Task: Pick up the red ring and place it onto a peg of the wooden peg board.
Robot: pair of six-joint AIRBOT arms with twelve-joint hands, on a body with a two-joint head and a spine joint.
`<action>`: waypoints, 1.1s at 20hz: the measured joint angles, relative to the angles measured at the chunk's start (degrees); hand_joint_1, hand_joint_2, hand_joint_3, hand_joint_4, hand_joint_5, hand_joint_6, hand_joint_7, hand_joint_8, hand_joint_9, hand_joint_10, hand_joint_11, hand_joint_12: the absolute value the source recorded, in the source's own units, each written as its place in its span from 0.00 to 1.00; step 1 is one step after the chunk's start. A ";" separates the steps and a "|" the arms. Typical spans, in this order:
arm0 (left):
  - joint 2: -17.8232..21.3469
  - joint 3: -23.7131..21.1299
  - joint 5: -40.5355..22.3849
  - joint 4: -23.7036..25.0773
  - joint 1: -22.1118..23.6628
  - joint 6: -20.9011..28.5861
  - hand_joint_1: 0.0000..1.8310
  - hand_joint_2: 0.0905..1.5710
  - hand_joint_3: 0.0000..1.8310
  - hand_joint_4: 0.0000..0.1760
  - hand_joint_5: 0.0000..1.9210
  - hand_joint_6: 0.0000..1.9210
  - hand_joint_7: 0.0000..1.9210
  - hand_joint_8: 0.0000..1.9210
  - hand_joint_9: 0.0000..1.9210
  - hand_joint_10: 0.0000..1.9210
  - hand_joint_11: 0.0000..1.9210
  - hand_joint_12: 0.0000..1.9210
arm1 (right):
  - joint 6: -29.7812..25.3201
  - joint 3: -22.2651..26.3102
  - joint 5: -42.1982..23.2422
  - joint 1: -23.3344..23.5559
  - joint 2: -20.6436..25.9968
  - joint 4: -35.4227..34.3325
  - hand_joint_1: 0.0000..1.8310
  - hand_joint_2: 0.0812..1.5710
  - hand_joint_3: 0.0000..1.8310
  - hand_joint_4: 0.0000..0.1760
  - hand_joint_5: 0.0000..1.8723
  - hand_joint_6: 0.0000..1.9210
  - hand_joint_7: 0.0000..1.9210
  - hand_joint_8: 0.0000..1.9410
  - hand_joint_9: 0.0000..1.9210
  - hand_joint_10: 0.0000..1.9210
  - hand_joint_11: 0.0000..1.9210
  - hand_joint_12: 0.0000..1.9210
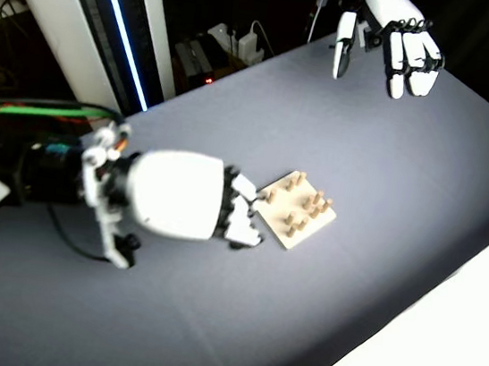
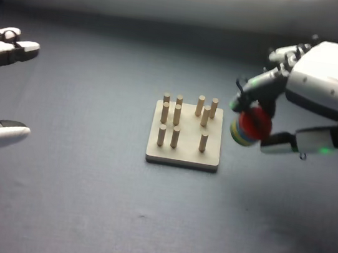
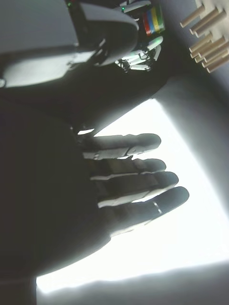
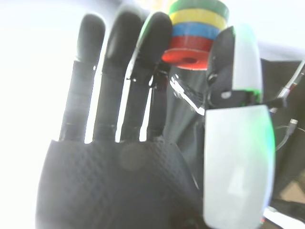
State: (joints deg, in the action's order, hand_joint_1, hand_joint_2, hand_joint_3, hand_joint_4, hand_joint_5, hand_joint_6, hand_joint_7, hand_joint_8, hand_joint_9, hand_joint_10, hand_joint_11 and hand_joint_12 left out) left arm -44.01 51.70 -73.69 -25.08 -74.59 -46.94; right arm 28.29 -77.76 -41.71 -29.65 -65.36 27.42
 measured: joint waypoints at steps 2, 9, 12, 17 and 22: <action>0.02 -0.11 -0.92 -0.50 -0.46 0.07 0.41 0.67 0.00 0.20 0.17 0.00 0.10 0.00 0.11 0.00 0.00 0.30 | 0.02 -0.52 -0.07 0.94 -1.25 -0.11 0.75 0.67 0.00 0.00 0.53 0.52 0.61 0.33 0.45 0.58 0.25 0.56; 0.00 -0.11 -1.79 -0.68 -0.46 0.09 0.42 0.67 0.00 0.14 0.17 0.00 0.11 0.00 0.12 0.00 0.00 0.31 | -0.22 -2.32 2.23 3.02 -5.40 2.64 0.76 0.64 0.00 0.00 0.58 0.38 0.70 0.14 0.54 0.53 0.41 0.61; 0.00 -0.11 -1.77 -0.66 -0.46 0.09 0.42 0.66 0.00 0.14 0.17 0.00 0.11 0.00 0.12 0.00 0.00 0.35 | -0.26 -2.99 4.37 3.08 -6.78 3.78 0.71 0.62 0.00 0.00 0.69 0.14 0.67 0.33 0.63 0.36 0.47 0.70; 0.00 -0.11 -1.79 -0.70 -0.59 0.15 0.43 0.66 0.00 0.07 0.19 0.00 0.12 0.00 0.12 0.00 0.00 0.35 | -0.37 -3.67 6.49 3.08 -7.26 4.61 0.71 0.61 0.00 0.00 0.65 0.25 0.74 0.17 0.60 0.38 0.42 0.73; 0.00 -0.11 -1.79 -0.68 -0.59 0.31 0.43 0.66 0.00 0.08 0.18 0.00 0.11 0.00 0.11 0.00 0.00 0.32 | -0.44 -5.14 7.69 3.45 -8.37 4.07 0.71 0.62 0.00 0.00 0.68 0.15 0.66 0.36 0.60 0.52 0.48 0.84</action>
State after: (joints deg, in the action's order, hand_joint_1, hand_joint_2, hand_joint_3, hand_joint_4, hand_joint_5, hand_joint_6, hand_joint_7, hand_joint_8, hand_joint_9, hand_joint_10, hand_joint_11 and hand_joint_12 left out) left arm -44.01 51.59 -75.48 -25.76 -75.18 -46.63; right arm 27.86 -82.89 -34.02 -26.20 -73.73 31.48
